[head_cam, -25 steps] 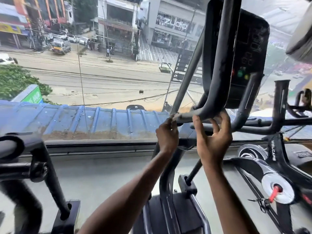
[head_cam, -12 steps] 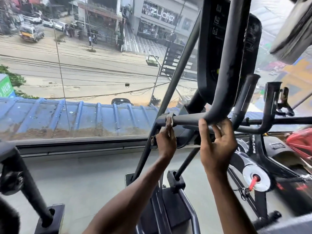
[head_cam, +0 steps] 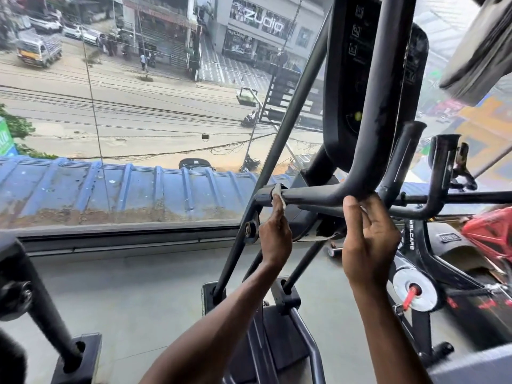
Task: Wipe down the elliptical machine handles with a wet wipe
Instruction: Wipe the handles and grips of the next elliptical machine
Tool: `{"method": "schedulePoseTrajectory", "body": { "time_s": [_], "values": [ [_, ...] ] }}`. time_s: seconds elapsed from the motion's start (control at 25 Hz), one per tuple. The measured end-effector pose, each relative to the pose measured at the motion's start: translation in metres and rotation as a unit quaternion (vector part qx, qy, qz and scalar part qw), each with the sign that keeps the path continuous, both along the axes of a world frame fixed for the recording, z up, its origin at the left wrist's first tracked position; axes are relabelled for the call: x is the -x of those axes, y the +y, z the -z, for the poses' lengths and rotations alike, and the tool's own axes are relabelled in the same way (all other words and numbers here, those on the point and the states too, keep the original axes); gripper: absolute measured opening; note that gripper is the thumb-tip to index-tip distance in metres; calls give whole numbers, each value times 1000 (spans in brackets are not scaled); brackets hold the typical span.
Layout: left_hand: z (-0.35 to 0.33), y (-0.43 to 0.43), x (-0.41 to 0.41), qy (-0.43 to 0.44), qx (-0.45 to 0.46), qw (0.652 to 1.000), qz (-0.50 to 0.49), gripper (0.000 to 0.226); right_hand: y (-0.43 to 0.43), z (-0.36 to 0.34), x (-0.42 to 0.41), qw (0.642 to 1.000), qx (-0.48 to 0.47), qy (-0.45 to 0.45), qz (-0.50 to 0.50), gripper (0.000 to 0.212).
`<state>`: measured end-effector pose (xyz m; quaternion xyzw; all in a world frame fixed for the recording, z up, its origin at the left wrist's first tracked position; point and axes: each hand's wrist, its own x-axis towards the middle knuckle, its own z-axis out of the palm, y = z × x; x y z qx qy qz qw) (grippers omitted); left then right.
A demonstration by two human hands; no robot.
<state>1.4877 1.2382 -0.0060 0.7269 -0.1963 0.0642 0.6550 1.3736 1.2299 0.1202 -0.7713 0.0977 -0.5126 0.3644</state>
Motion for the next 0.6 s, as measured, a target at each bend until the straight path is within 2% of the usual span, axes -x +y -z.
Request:
{"method": "schedulePoseTrajectory", "body": {
  "time_s": [0.08, 0.24, 0.32, 0.48, 0.56, 0.6],
  "values": [
    [-5, 2, 10, -17, 33, 999, -8, 56, -1, -2, 2, 1000, -1, 9, -8, 22],
    [-17, 8, 51, -106, 115, 988, -4, 57, -4, -3, 3, 1000, 15, 20, -20, 26],
    [-17, 2, 45, -59, 106, 993, -9, 58, -3, -4, 4, 999, 11, 21, -23, 24],
    [-18, -15, 11, 153, 117, 981, -4, 64, -1, -7, 4, 999, 2, 27, -28, 20],
    [-27, -12, 17, 183, 147, 972, -11, 61, -1, -7, 5, 999, 1, 26, -29, 20],
    [-35, -7, 26, 159, 151, 976, -12, 59, -1, -7, 5, 999, 3, 24, -26, 21]
  ]
}}
